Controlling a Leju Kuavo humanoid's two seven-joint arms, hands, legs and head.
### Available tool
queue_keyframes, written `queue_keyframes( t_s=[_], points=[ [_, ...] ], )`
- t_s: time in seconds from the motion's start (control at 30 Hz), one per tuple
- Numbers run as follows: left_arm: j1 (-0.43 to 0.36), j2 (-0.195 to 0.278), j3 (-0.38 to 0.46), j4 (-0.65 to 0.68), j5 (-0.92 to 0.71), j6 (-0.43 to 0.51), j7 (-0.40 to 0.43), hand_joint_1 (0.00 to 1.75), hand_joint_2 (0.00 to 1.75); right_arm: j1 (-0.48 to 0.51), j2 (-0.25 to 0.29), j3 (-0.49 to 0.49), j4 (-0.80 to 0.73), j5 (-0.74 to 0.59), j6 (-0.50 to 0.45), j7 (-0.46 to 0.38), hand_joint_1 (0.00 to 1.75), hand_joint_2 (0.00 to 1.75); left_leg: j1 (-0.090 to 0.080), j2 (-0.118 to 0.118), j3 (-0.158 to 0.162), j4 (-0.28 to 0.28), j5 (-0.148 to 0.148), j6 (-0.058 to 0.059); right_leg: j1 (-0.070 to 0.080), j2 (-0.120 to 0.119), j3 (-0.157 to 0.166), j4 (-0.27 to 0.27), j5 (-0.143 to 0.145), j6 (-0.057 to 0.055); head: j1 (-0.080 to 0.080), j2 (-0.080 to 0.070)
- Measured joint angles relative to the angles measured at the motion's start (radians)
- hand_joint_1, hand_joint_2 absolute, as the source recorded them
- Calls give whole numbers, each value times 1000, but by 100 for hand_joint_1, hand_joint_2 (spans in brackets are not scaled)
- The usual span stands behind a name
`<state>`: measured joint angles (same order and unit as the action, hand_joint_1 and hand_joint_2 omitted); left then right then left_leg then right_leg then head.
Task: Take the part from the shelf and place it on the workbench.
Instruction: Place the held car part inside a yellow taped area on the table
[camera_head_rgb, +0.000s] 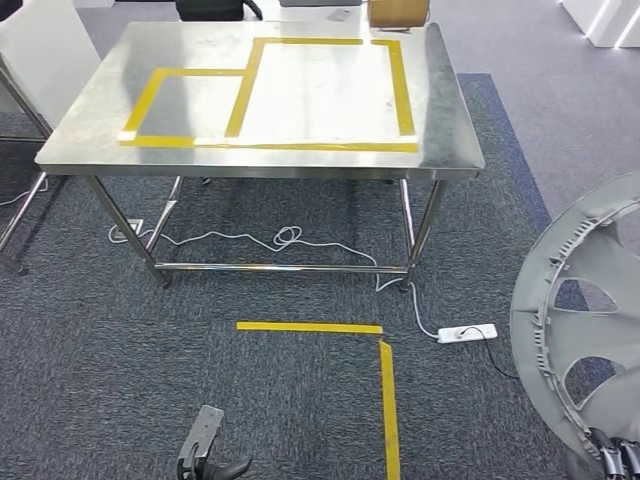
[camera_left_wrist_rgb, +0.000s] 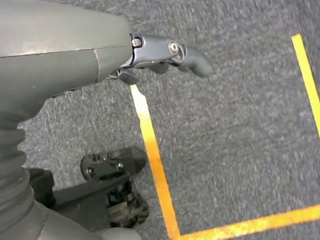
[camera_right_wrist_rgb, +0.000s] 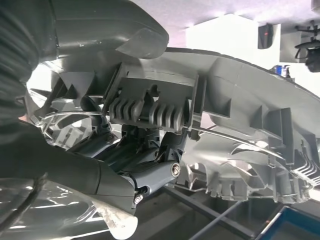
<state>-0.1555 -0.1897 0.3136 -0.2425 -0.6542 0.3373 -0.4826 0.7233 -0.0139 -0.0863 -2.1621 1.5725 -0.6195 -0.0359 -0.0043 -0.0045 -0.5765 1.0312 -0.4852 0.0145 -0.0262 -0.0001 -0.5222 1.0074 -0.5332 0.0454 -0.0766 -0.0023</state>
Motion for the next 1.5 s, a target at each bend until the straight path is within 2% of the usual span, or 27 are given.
queue_keyframes(
  t_s=[0.07,0.1,0.2,0.23,0.27,0.3,0.37,0.43,0.53,0.6,0.7,0.73,0.77,0.8,0.87,0.93,1.03,1.1,1.13,1.2,1.23,1.27,1.3,1.33,1.4,1.43,1.5],
  points=[
    [2,1,2,0,2,1,-1,0,175,-5,-9,3,7,0,0,5,175,175,2,0,5,-11,4,12,-3,-1,-5,8,-9,10,3,0],
    [1,1,4,0,2,1,-1,0,175,-7,-13,5,10,0,0,6,175,175,4,0,8,-16,6,19,-3,-1,-20,39,-27,13,5,0],
    [0,0,8,0,2,0,-2,0,175,-10,-24,11,19,0,0,6,175,175,1,1,11,-19,3,31,-2,-1,-123,225,-105,18,8,0],
    [1,0,9,0,2,0,-2,0,175,-10,-26,13,23,0,0,6,175,175,0,1,13,-19,1,32,-2,-1,-151,268,-111,19,8,0],
    [2,0,10,0,2,1,-2,0,175,-10,-28,15,26,0,0,7,175,175,-2,0,16,-18,-2,34,-2,-1,-163,277,-98,18,8,0],
    [2,0,11,0,2,1,-2,0,175,-10,-29,17,29,0,-1,9,175,175,-2,0,21,-18,-5,33,-2,-1,-155,247,-66,17,8,0],
    [3,0,12,0,2,1,-2,0,175,-11,-33,20,35,0,-1,10,175,175,-4,-3,33,-18,-15,28,0,-1,-101,119,10,10,8,0],
    [2,1,13,0,2,2,-2,0,175,-13,-36,22,38,0,-1,10,175,175,-8,-4,39,-15,-23,18,3,-1,-56,28,39,1,7,0],
    [1,2,14,0,2,3,-3,0,175,-12,-38,24,39,0,-2,10,175,175,-8,-3,40,-15,-28,3,4,1,-45,10,36,-14,6,0],
    [0,2,14,0,2,3,-4,0,175,-12,-39,25,40,0,-2,10,175,175,-7,-2,29,18,-52,-8,0,-1,-37,3,36,-25,3,0],
    [2,4,14,0,2,4,-4,0,175,-12,-39,25,40,0,-3,10,175,175,0,-1,-58,197,-131,-23,-2,-3,-28,-1,30,-36,-1,0],
    [4,5,14,0,2,4,-4,0,175,-12,-39,25,40,0,-3,10,175,175,3,-1,-87,247,-141,-25,-2,-3,-25,-1,27,-37,-1,0],
    [6,6,14,0,2,4,-4,0,175,-12,-39,25,41,0,-3,10,175,175,4,-1,-101,265,-132,-26,-1,-2,-21,-1,24,-38,-1,0],
    [6,6,15,0,2,4,-4,0,175,-12,-39,26,42,0,-3,10,175,175,5,-1,-98,245,-103,-26,-1,-1,-16,0,21,-37,-1,0],
    [6,7,15,0,2,4,-4,0,175,-12,-39,27,43,0,-3,9,175,175,5,-1,-54,126,-22,-19,-2,1,-6,-1,12,-33,-1,0],
    [4,8,15,0,2,4,-4,0,175,-14,-39,28,44,0,-3,8,175,175,1,-1,-16,26,16,-8,1,2,-4,0,5,-24,1,0],
    [5,9,15,0,2,4,-4,0,175,-14,-39,29,45,0,-3,6,175,175,-3,-2,-7,-9,6,5,1,3,-4,-3,2,-6,3,0],
    [6,9,16,0,2,4,-4,0,175,-13,-39,28,45,0,-3,2,175,175,1,-2,0,-17,7,14,1,2,-14,20,-15,4,5,0],
    [5,9,16,0,2,4,-5,0,175,-13,-39,28,45,0,-3,0,175,175,4,-2,4,-21,7,19,1,1,-35,62,-36,7,8,0],
    [4,7,16,0,2,3,-5,0,175,-13,-39,28,45,0,-3,-3,175,175,4,-1,9,-21,2,27,1,1,-106,192,-88,11,10,0],
    [5,7,16,0,2,3,-5,0,175,-13,-39,28,46,0,-3,-3,175,175,3,0,11,-21,0,29,1,1,-142,250,-102,13,10,0],
    [6,7,16,0,2,3,-5,0,175,-13,-39,28,46,-1,-3,-3,175,175,3,0,14,-21,-3,30,0,1,-164,277,-98,14,10,0],
    [6,7,16,0,2,3,-5,0,175,-12,-39,28,47,-1,-2,-3,175,175,2,0,19,-21,-7,30,0,1,-167,266,-75,14,10,0],
    [6,7,16,0,2,3,-5,0,175,-12,-39,28,47,-1,-2,-3,175,175,3,-1,25,-20,-12,28,0,0,-152,221,-36,14,10,0],
    [6,6,16,0,2,3,-5,0,175,-13,-39,28,48,-2,-2,-3,175,175,2,-2,38,-18,-23,20,0,-1,-96,95,28,12,11,0],
    [5,6,16,0,2,3,-5,0,175,-13,-39,28,47,-2,-2,-3,175,175,0,-2,41,-15,-28,15,1,0,-73,51,39,8,12,0],
    [4,7,16,0,2,2,-4,0,175,-13,-39,28,47,-2,-2,-5,175,175,-3,-3,42,-13,-34,5,5,2,-54,24,31,-2,11,0]
  ],
)
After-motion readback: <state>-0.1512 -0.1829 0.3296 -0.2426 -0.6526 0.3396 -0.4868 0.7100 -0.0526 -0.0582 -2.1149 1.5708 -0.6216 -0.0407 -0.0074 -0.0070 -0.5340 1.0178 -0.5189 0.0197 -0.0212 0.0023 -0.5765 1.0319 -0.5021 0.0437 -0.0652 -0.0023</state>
